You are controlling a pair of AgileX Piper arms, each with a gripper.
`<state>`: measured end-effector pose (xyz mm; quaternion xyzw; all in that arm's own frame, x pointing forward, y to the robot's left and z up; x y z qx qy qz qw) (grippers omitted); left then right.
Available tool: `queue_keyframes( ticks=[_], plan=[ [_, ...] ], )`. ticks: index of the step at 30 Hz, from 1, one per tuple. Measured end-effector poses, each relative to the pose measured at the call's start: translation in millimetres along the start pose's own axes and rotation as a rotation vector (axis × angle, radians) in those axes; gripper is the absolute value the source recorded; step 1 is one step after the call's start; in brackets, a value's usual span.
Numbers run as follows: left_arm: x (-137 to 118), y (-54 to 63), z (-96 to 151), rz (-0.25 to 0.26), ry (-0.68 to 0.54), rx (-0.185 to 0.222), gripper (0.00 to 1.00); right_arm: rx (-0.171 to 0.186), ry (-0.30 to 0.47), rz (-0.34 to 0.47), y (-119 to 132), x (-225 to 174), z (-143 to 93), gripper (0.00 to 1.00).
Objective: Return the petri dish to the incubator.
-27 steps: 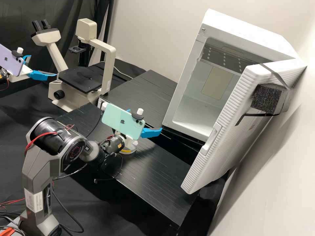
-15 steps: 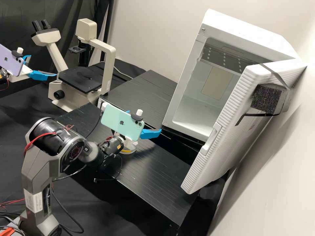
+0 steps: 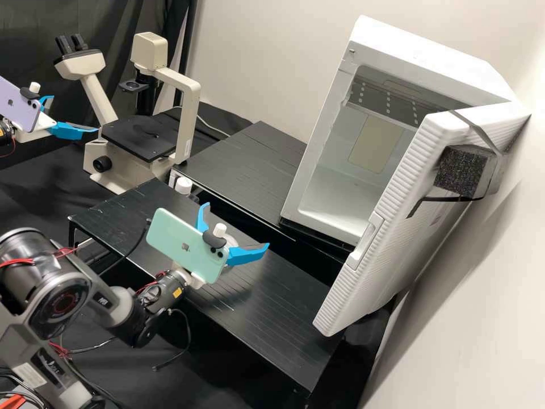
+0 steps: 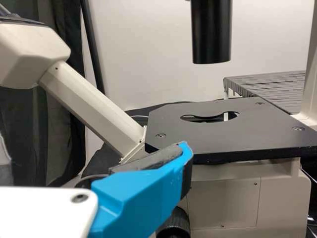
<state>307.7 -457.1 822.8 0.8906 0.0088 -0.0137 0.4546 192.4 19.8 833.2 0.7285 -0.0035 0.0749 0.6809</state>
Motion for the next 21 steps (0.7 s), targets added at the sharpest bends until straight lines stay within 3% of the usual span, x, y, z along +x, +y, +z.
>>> queue_keyframes(
  ticks=[8, 17, 21],
  plan=[
    [0, 0.0, 0, 0.000, 0.000, 0.000, 1.00, -0.025, -0.018, -0.049, -6, -20, 6, 1.00],
    [0, 0.0, 0, 0.000, 0.000, 0.000, 1.00, -0.021, -0.081, -0.101, -15, -16, 19, 1.00],
    [0, 0.0, 0, 0.000, 0.000, 0.000, 1.00, -0.052, -0.078, -0.136, -22, -15, 18, 1.00]
  ],
)
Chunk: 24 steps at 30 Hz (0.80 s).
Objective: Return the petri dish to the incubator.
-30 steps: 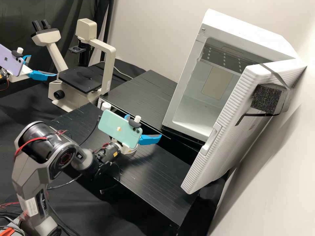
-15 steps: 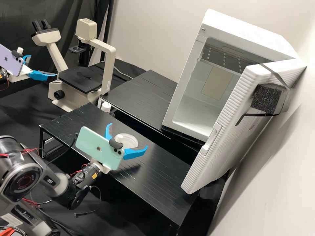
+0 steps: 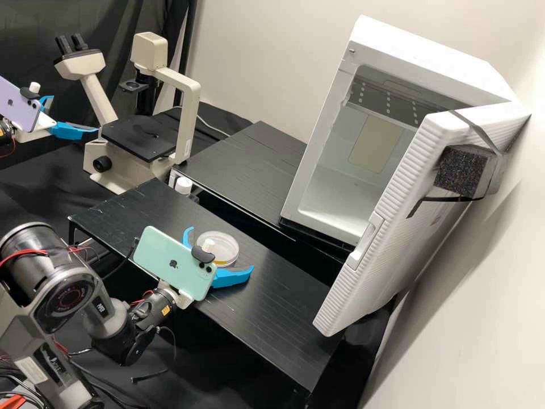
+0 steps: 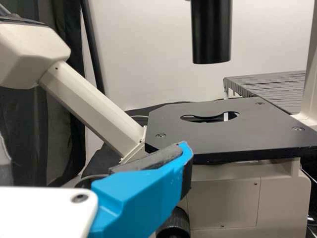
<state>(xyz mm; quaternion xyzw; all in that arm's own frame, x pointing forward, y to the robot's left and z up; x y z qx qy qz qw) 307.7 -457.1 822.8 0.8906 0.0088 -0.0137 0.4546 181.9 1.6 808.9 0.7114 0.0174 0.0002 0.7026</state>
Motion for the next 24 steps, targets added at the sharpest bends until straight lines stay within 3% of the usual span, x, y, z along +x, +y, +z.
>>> queue_keyframes(
  ticks=[7, 13, 14, 24],
  plan=[
    [0.0, 0.0, 0.0, 0.000, 0.000, 0.000, 1.00, -0.030, -0.011, -0.022, -6.9, 2.8, 0.5, 1.00],
    [0.0, 0.0, 0.0, 0.000, 0.000, 0.000, 1.00, -0.033, -0.008, -0.010, -9.1, 4.8, 1.1, 1.00],
    [0.0, 0.0, 0.0, 0.000, 0.000, 0.000, 1.00, -0.032, -0.009, -0.012, -9.5, 5.0, 1.5, 0.00],
    [0.0, 0.0, 0.0, 0.000, 0.000, 0.000, 1.00, -0.031, -0.009, -0.011, -9.9, 5.4, 1.9, 0.00]
  ],
)
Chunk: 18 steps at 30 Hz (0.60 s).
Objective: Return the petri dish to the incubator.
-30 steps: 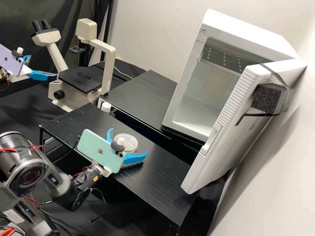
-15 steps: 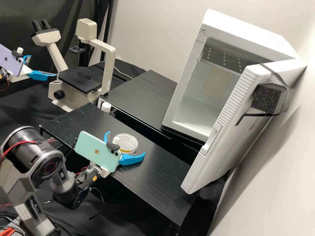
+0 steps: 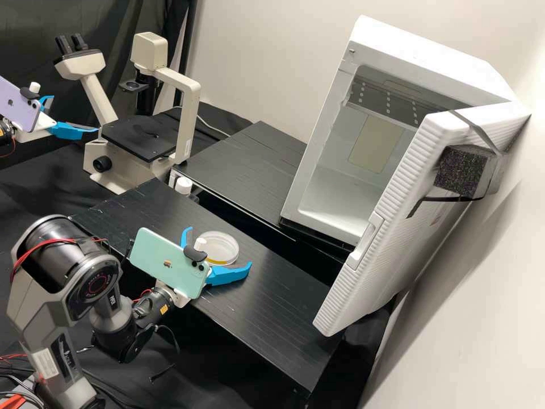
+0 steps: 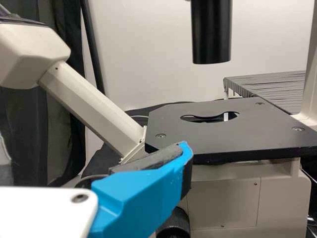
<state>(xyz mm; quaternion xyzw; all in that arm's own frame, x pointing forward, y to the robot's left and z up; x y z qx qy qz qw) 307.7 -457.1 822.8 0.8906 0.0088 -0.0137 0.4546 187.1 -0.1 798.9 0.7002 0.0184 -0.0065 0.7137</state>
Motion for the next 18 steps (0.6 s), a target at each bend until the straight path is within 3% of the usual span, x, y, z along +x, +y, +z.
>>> queue_keyframes(
  ticks=[14, 18],
  plan=[
    [0.0, 0.0, 0.0, 0.000, 0.000, 0.000, 1.00, -0.008, 0.008, -0.010, 0.4, -0.3, 0.6, 0.00],
    [0.0, 0.0, 0.0, 0.000, 0.000, 0.000, 1.00, 0.007, 0.008, -0.014, 0.1, -0.2, 1.0, 0.00]
  ],
)
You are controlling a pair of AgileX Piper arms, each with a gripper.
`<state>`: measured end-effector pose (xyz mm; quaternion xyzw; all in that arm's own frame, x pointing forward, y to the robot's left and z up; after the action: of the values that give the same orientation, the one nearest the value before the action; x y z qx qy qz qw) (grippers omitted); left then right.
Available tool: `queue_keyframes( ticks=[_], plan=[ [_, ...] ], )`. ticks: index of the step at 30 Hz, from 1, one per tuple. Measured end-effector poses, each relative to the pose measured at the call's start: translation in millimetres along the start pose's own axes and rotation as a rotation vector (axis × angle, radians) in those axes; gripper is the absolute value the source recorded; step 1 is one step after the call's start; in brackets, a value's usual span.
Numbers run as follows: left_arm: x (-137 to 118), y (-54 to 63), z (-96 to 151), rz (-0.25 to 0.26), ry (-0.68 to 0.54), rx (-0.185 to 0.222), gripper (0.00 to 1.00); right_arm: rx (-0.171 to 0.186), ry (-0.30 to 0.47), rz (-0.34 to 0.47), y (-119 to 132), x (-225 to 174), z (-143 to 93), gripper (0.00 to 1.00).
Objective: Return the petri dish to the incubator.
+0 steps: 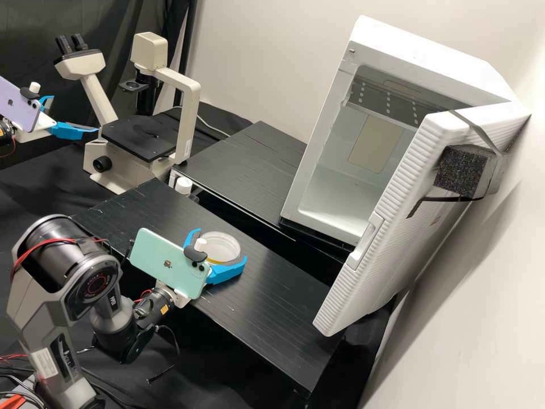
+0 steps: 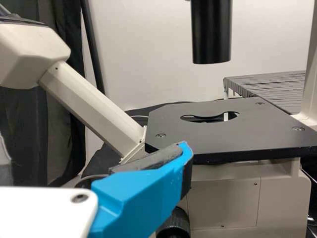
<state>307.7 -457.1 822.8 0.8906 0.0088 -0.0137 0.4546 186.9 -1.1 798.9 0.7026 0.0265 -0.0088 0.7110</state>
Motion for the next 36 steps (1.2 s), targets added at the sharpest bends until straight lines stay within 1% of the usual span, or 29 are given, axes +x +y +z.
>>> queue_keyframes(
  ticks=[17, 21, 23, 24, 28, 31, 36],
  plan=[
    [0, 0.0, 0, 0.000, 0.000, 0.000, 1.00, -0.001, 0.001, -0.003, 1, 0, 1, 0.00],
    [0, 0.0, 0, 0.000, 0.000, 0.000, 1.00, 0.003, 0.014, 0.013, 8, -3, 2, 0.00],
    [0, 0.0, 0, 0.000, 0.000, 0.000, 1.00, 0.001, 0.014, 0.028, 14, -3, 4, 0.00],
    [0, 0.0, 0, 0.000, 0.000, 0.000, 1.00, -0.006, 0.007, 0.041, 19, 0, 6, 0.00],
    [0, 0.0, 0, 0.000, 0.000, 0.000, 1.00, -0.025, -0.034, 0.119, 44, 19, 15, 0.00],
    [0, 0.0, 0, 0.000, 0.000, 0.000, 1.00, -0.042, -0.035, 0.192, 68, 42, 22, 0.00],
    [0, 0.0, 0, 0.000, 0.000, 0.000, 1.00, -0.067, -0.013, 0.289, 103, 79, 30, 0.00]
  ],
)
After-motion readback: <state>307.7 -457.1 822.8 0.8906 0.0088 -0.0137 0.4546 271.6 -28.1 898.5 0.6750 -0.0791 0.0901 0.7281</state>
